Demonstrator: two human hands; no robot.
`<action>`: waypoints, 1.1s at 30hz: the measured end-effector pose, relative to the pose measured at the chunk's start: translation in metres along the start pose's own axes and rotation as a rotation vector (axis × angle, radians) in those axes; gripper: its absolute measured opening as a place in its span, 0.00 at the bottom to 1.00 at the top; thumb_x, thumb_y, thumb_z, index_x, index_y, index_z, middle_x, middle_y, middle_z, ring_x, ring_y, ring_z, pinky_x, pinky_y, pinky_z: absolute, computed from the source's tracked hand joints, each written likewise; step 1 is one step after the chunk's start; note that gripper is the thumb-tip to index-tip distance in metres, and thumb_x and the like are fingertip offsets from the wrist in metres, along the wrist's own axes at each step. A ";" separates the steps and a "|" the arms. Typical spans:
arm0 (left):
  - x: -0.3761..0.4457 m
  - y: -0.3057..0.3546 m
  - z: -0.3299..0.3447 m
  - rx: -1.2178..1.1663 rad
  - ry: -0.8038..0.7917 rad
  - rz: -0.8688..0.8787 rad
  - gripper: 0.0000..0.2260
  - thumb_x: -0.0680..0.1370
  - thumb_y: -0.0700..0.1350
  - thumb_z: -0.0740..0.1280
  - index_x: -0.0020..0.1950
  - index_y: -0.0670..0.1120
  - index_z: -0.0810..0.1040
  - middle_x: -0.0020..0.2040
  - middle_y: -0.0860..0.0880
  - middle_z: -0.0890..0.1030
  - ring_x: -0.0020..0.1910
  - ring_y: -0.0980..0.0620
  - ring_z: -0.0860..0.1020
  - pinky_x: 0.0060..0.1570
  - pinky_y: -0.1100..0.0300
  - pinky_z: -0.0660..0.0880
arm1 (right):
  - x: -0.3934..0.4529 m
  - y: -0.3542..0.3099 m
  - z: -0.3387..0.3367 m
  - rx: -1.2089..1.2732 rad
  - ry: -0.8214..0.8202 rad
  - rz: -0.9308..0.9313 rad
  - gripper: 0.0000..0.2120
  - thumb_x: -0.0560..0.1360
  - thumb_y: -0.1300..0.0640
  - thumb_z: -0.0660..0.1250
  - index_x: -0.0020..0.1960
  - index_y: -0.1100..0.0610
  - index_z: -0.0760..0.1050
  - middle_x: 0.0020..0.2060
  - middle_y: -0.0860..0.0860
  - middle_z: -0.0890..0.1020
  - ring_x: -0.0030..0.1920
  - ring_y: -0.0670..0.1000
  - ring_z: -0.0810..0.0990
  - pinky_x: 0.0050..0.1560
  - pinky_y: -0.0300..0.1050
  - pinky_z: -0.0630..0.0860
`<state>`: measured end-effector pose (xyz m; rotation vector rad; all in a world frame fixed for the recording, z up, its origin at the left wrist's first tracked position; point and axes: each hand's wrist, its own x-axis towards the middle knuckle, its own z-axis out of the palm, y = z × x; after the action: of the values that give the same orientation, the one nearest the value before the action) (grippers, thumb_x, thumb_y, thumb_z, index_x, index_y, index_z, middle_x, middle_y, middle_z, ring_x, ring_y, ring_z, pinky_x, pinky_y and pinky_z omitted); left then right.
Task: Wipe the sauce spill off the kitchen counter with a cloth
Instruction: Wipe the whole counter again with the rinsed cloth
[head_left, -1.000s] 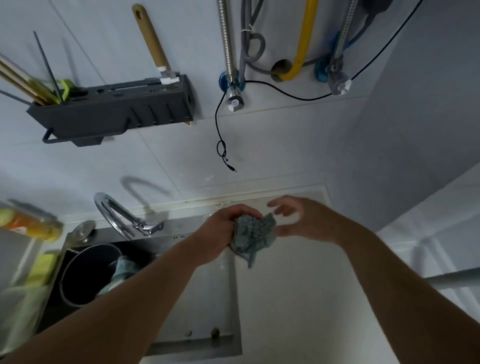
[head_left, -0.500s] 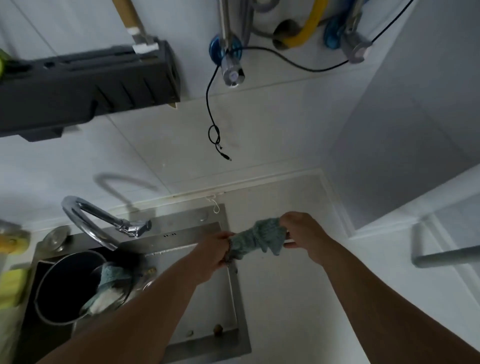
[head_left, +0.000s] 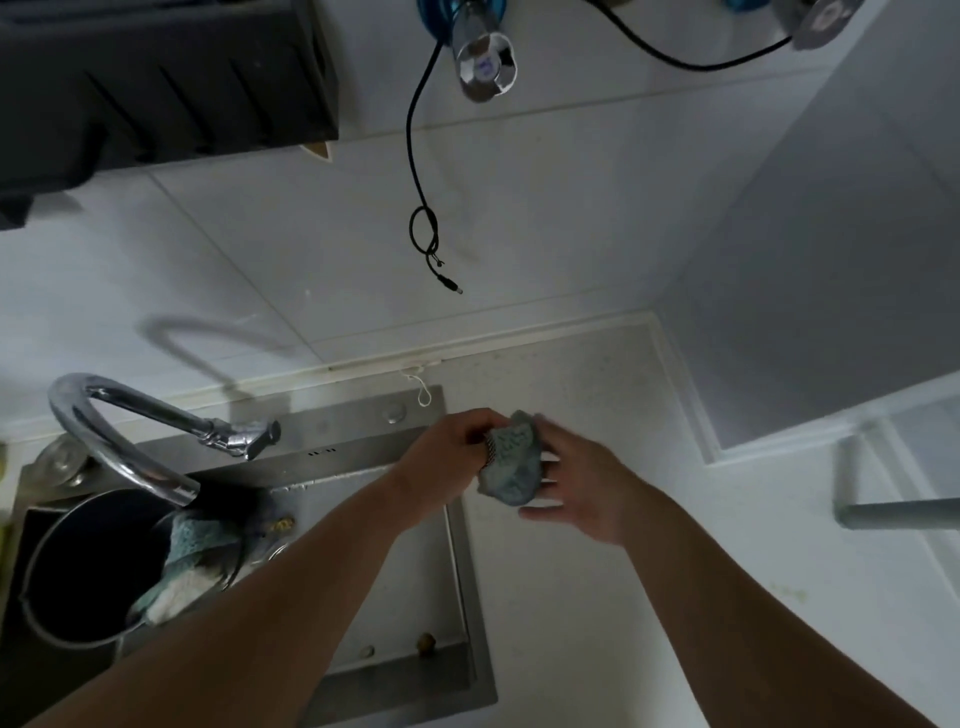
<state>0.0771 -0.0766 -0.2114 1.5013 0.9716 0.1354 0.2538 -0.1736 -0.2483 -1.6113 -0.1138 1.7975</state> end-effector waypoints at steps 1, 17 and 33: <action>0.001 0.001 -0.003 0.065 0.004 0.000 0.13 0.78 0.33 0.64 0.50 0.47 0.84 0.33 0.58 0.82 0.29 0.66 0.76 0.30 0.72 0.69 | 0.003 0.002 0.002 -0.014 -0.007 -0.019 0.20 0.79 0.44 0.73 0.66 0.55 0.81 0.55 0.55 0.88 0.56 0.58 0.87 0.57 0.57 0.84; -0.025 -0.006 -0.054 0.688 0.173 0.257 0.18 0.80 0.37 0.61 0.57 0.62 0.74 0.46 0.58 0.82 0.39 0.64 0.79 0.37 0.66 0.73 | 0.009 0.000 -0.005 -0.344 0.181 -0.224 0.05 0.79 0.54 0.75 0.53 0.49 0.81 0.50 0.55 0.87 0.46 0.55 0.88 0.39 0.48 0.85; -0.043 -0.025 -0.074 -0.210 0.247 -0.097 0.19 0.77 0.24 0.61 0.42 0.45 0.83 0.45 0.42 0.83 0.48 0.42 0.80 0.55 0.44 0.81 | -0.010 -0.022 -0.041 -1.075 0.214 -0.554 0.10 0.82 0.44 0.68 0.49 0.47 0.83 0.38 0.42 0.83 0.42 0.49 0.84 0.39 0.41 0.76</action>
<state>-0.0072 -0.0504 -0.1982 1.2616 1.1868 0.3486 0.3006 -0.1782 -0.2380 -2.1324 -1.4656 1.1186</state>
